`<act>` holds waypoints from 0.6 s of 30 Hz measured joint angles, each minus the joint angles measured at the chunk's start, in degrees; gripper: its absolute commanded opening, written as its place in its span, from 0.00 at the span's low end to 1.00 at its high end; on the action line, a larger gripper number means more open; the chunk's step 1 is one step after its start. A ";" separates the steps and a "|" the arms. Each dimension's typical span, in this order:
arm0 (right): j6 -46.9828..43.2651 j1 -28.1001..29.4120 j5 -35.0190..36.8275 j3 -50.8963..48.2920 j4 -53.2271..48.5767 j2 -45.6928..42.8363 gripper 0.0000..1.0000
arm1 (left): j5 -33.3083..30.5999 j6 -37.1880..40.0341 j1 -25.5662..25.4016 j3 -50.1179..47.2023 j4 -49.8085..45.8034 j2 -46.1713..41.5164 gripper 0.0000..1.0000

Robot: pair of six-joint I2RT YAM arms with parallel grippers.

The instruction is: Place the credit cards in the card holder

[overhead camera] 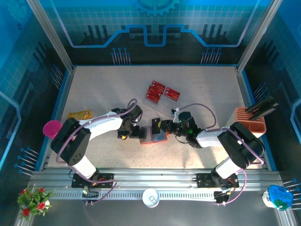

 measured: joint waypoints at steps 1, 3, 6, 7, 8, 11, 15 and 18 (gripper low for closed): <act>0.00 0.00 0.00 0.00 -0.24 0.04 0.00 | -0.39 0.07 0.00 0.59 -0.44 -0.02 0.99; 0.02 0.00 0.00 0.00 -0.28 0.22 0.00 | -1.01 0.11 0.00 1.38 -0.50 0.00 0.99; 0.04 0.07 0.02 0.00 0.15 1.22 0.00 | -1.68 0.35 0.00 1.68 -0.50 0.00 0.99; 0.07 0.13 0.02 0.00 0.26 1.70 0.00 | -1.75 0.50 0.00 1.68 -0.50 0.02 0.99; 0.07 0.31 0.11 0.00 0.31 2.05 0.00 | -1.84 0.57 0.00 1.68 -0.48 0.02 0.99; 0.13 0.94 0.48 0.02 0.37 2.86 0.00 | -2.14 1.62 0.00 1.68 -0.46 0.13 0.99; 0.28 1.51 0.94 0.13 1.01 3.45 0.00 | -2.43 2.64 -0.02 1.66 -0.24 0.79 0.99; 0.50 1.57 1.11 0.15 1.36 3.82 0.00 | -3.04 3.37 -0.11 1.62 -0.24 1.81 0.99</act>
